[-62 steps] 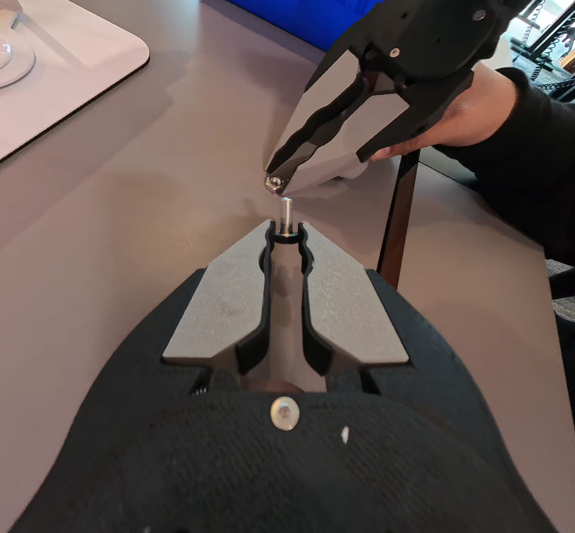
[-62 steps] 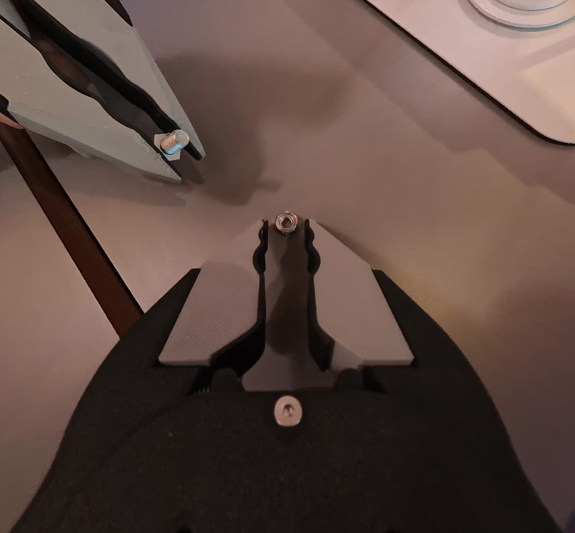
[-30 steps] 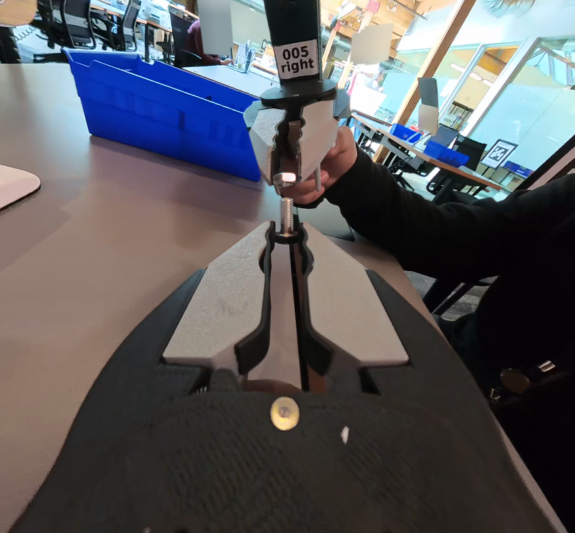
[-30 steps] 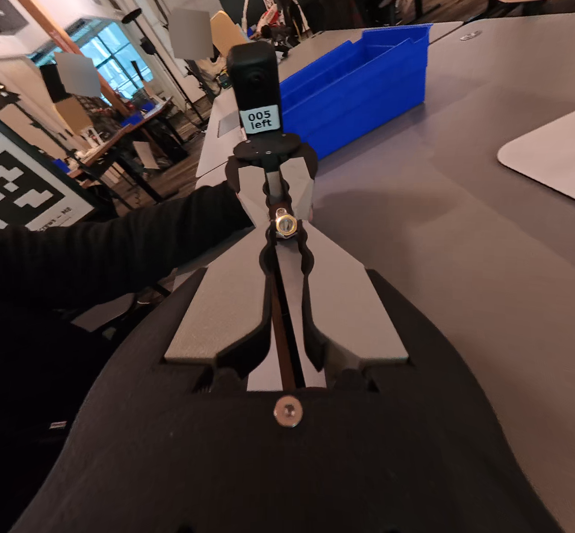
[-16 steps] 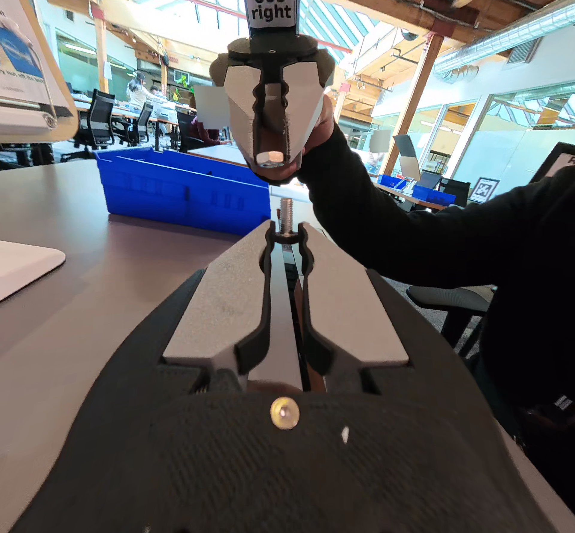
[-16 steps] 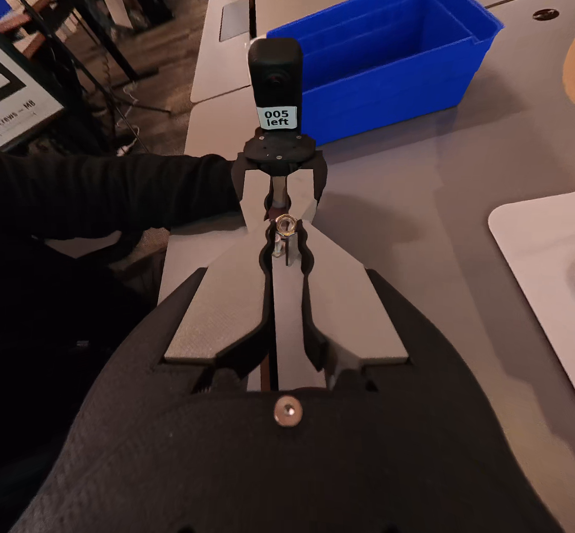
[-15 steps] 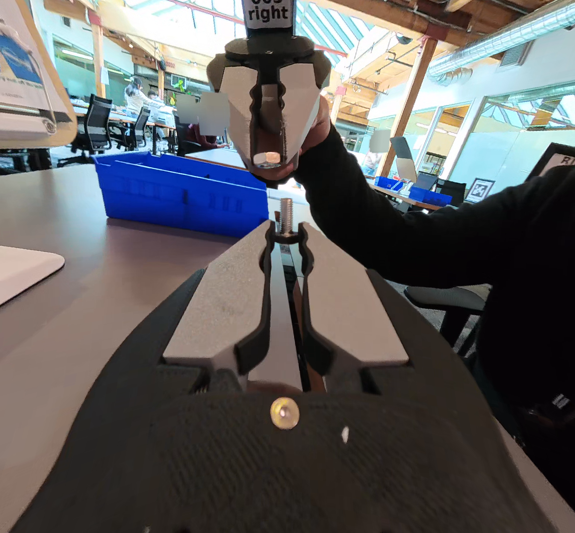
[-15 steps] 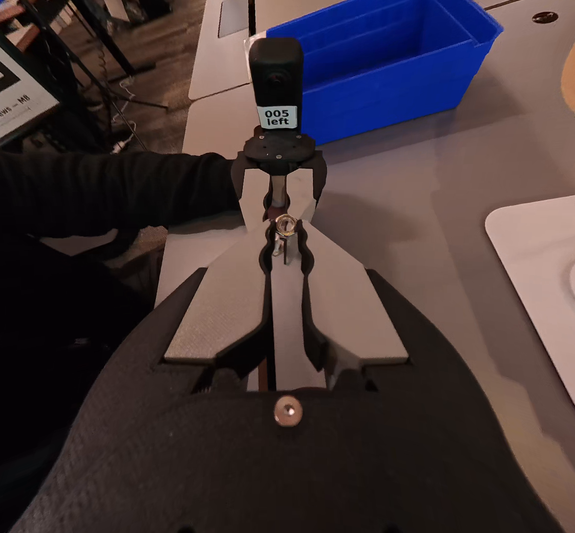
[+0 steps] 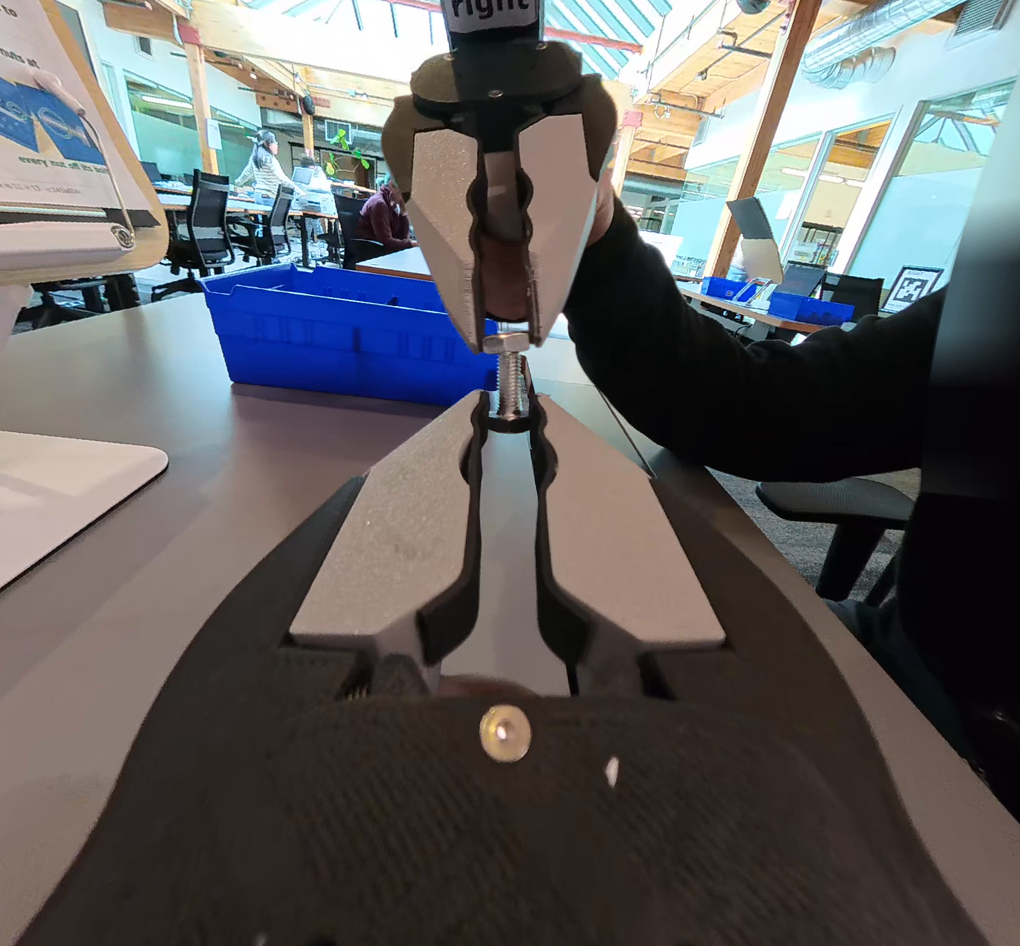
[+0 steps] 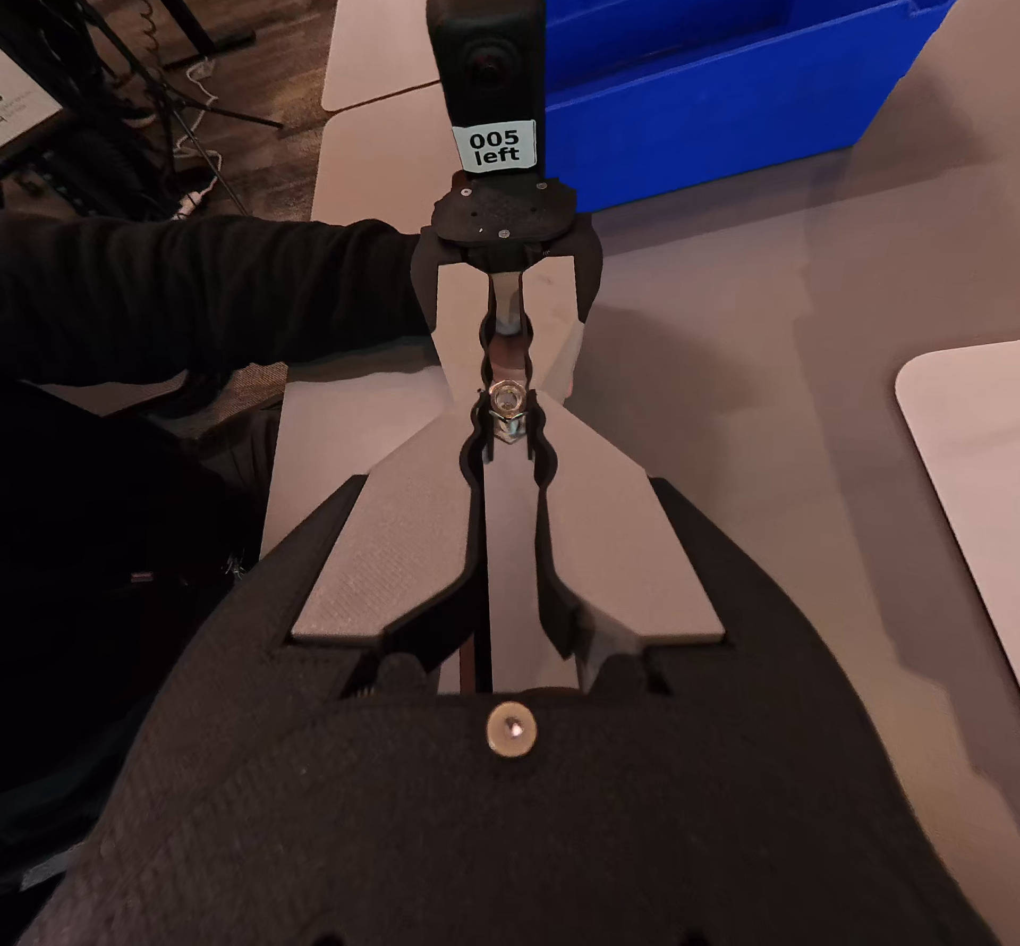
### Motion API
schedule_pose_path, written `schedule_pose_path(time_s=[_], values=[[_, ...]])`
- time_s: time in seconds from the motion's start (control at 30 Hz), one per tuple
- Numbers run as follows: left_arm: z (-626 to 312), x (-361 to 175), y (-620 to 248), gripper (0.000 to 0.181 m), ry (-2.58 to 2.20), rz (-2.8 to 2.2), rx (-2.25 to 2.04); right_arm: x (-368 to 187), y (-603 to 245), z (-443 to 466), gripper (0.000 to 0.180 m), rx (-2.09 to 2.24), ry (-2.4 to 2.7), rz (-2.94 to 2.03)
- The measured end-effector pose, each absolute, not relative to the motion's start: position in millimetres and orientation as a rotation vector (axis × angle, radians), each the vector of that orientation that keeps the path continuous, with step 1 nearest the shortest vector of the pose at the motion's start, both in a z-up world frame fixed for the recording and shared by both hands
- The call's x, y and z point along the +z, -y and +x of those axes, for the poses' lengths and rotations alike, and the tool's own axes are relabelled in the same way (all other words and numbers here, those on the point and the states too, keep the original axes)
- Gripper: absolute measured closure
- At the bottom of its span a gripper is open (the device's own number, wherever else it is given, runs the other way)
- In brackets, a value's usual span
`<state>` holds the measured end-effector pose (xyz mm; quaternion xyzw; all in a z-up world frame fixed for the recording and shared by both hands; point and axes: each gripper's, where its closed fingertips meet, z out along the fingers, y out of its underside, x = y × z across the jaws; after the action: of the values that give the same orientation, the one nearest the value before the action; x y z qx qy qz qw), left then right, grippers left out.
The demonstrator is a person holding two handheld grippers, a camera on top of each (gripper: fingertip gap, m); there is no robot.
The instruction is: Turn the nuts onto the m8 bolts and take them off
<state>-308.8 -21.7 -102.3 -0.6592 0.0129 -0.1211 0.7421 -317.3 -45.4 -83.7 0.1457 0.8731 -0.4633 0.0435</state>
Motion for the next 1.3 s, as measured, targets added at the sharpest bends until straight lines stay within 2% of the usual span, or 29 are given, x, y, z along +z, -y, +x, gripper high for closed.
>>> schedule_pose_path(time_s=[0.67,1.03,1.3], values=[[-303.9,-95.7,19.2,0.169,-0.054,-1.386,-0.245,-81.5,41.7,-310.1,0.169,-1.38,-2.682,0.431],[-290.3,-90.7,8.8,0.168,-0.127,-1.298,-0.188,-78.9,32.5,-296.0,0.169,-1.246,-2.86,0.441],[-296.4,-103.1,3.0,0.168,-0.099,-1.383,-0.166,-90.3,27.1,-302.1,0.169,-1.166,-2.891,0.511]])
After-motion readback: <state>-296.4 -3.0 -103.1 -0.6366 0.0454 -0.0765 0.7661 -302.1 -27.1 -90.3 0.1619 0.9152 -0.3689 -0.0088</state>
